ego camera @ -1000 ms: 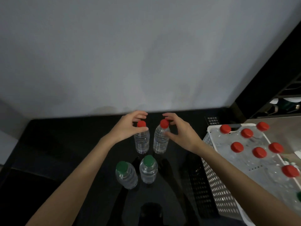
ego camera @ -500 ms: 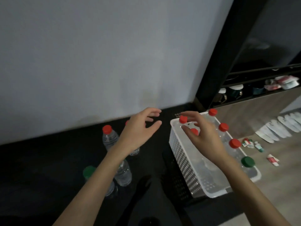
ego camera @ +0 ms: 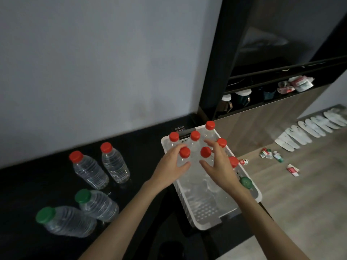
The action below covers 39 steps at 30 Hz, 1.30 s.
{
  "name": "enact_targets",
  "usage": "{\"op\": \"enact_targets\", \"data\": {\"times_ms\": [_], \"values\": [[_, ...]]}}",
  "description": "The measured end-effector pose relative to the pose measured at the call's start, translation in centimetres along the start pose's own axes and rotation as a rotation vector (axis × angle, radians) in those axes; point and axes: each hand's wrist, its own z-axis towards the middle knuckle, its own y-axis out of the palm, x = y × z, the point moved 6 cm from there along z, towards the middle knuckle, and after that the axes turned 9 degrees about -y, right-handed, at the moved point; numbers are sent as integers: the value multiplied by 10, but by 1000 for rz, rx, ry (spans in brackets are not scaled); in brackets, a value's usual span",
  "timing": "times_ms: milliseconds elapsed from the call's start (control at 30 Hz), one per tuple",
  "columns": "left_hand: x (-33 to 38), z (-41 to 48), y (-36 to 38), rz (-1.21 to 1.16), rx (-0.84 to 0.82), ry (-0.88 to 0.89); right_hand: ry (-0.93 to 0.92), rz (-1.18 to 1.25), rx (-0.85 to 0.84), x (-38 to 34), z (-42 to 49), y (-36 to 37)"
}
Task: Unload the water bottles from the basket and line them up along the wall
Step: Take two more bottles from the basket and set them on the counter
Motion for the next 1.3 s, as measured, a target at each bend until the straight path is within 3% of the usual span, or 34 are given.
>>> {"op": "enact_targets", "data": {"times_ms": [167, 300, 633, 900, 1133, 1300], "values": [[-12, 12, 14, 11, 30, -45, 22, 80, -34, 15, 2, 17], [-16, 17, 15, 94, -49, -23, -9, 70, -4, 19, 5, 18], [-30, 28, 26, 420, -107, -113, 94, 232, -35, 36, -1, 32], [-19, 17, 21, 339, -21, -75, 75, 291, 13, 33, -9, 28], [17, -7, -9, 130, 216, -61, -23, 320, 91, -6, -9, -5], [46, -28, -36, 45, 382, -43, -64, 217, 21, -36, 3, -45]]}}
